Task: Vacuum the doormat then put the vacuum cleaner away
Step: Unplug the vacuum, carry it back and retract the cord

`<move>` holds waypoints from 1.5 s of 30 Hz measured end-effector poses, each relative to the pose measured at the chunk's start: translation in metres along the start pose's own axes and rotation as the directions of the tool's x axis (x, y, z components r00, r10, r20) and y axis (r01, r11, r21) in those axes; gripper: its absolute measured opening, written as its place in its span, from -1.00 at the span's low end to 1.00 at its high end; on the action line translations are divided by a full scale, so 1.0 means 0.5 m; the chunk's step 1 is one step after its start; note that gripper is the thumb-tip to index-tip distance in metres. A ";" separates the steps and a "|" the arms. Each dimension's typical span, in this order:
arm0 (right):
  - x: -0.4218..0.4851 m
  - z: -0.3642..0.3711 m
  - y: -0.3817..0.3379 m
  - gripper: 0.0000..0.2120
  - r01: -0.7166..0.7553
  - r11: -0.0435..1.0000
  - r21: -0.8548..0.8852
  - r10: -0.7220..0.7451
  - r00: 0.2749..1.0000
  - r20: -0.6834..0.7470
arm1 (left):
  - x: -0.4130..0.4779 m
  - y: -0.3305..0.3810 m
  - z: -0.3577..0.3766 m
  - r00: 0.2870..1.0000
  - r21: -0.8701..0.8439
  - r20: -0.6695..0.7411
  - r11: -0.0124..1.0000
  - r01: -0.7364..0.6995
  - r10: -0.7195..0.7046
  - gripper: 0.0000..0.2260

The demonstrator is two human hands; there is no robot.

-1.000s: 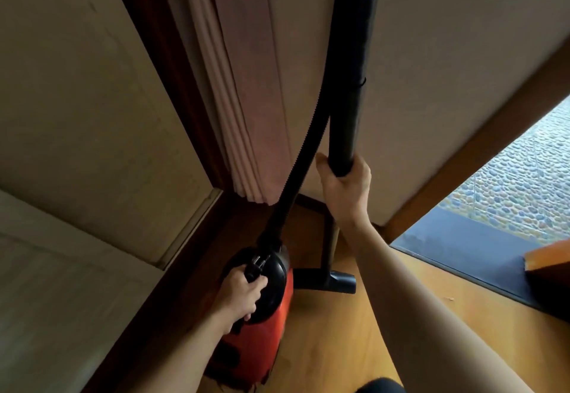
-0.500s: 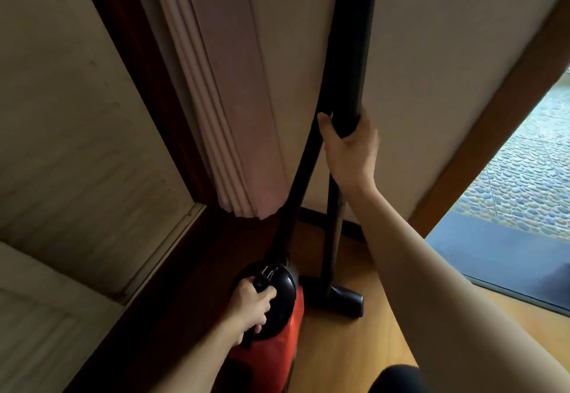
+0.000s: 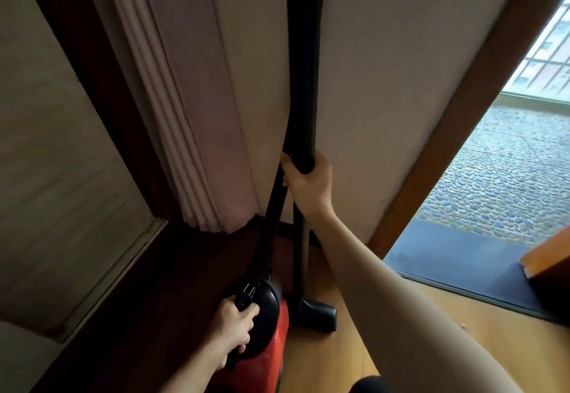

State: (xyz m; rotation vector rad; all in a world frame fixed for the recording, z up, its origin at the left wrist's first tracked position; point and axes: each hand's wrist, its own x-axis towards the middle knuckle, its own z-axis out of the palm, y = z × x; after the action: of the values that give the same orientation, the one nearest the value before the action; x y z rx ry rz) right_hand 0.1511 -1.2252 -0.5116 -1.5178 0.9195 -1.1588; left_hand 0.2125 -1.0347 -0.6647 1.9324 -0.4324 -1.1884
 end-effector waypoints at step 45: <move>0.056 0.037 0.157 -0.80 -0.030 0.999 -0.018 0.029 0.999 -0.016 | 0.128 -0.030 0.044 0.972 0.081 -0.170 0.986 -0.148 0.160 -0.85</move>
State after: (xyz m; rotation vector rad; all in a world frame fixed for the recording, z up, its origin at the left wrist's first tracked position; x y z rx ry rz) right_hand 0.1755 -1.2652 -0.5828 -1.5070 0.9624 -1.1453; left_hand 0.2236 -1.0768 -0.7185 2.0035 -0.5236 -0.9052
